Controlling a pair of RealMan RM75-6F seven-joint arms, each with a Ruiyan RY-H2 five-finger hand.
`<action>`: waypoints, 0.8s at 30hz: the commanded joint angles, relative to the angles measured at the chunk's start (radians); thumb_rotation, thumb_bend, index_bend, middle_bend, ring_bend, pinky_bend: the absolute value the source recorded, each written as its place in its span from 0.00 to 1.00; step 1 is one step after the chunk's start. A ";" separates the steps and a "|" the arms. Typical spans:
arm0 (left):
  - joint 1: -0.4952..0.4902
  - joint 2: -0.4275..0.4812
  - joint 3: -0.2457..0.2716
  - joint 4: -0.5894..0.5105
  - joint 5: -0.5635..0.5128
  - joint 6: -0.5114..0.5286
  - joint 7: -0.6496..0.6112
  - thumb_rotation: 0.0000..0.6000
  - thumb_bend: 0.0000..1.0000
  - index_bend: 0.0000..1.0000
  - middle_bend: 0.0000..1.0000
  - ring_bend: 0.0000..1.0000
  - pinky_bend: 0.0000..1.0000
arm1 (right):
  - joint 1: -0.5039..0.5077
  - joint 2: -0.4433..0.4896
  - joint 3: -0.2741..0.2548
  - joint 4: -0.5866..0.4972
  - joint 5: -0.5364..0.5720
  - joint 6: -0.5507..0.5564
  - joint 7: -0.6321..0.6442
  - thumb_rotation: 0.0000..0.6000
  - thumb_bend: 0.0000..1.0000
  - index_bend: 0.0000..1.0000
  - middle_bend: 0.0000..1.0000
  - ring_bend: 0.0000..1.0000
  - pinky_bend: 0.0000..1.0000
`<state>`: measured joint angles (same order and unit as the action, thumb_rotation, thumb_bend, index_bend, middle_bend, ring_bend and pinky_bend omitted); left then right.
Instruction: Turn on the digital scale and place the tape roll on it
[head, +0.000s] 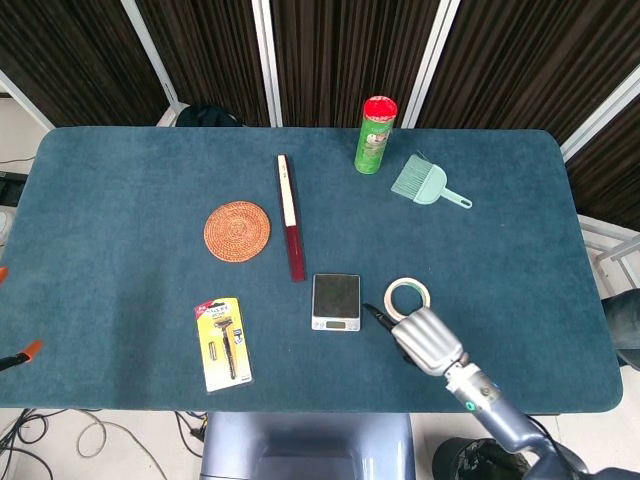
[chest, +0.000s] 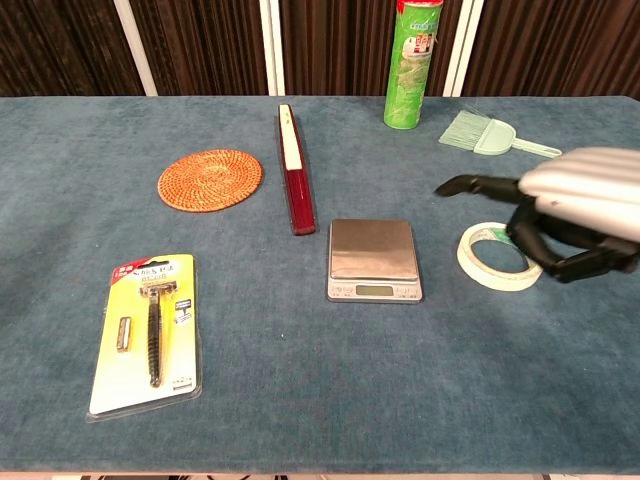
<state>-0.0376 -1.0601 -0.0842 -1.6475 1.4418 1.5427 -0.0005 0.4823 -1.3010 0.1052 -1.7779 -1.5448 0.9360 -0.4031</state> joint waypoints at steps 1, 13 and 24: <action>0.000 0.000 -0.001 0.000 -0.001 -0.001 -0.001 1.00 0.04 0.00 0.00 0.00 0.00 | 0.035 -0.050 0.007 0.017 0.037 -0.037 -0.064 1.00 0.94 0.00 0.73 0.83 0.70; 0.000 0.002 -0.003 0.001 -0.005 0.000 -0.003 1.00 0.04 0.00 0.00 0.00 0.00 | 0.104 -0.148 0.003 0.065 0.115 -0.100 -0.202 1.00 0.94 0.00 0.74 0.83 0.70; -0.002 0.001 -0.005 0.000 -0.011 -0.003 -0.002 1.00 0.04 0.00 0.00 0.00 0.00 | 0.150 -0.186 0.002 0.086 0.193 -0.136 -0.268 1.00 0.94 0.00 0.74 0.84 0.70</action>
<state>-0.0392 -1.0596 -0.0884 -1.6472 1.4318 1.5399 -0.0018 0.6249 -1.4805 0.1077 -1.6972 -1.3645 0.8072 -0.6630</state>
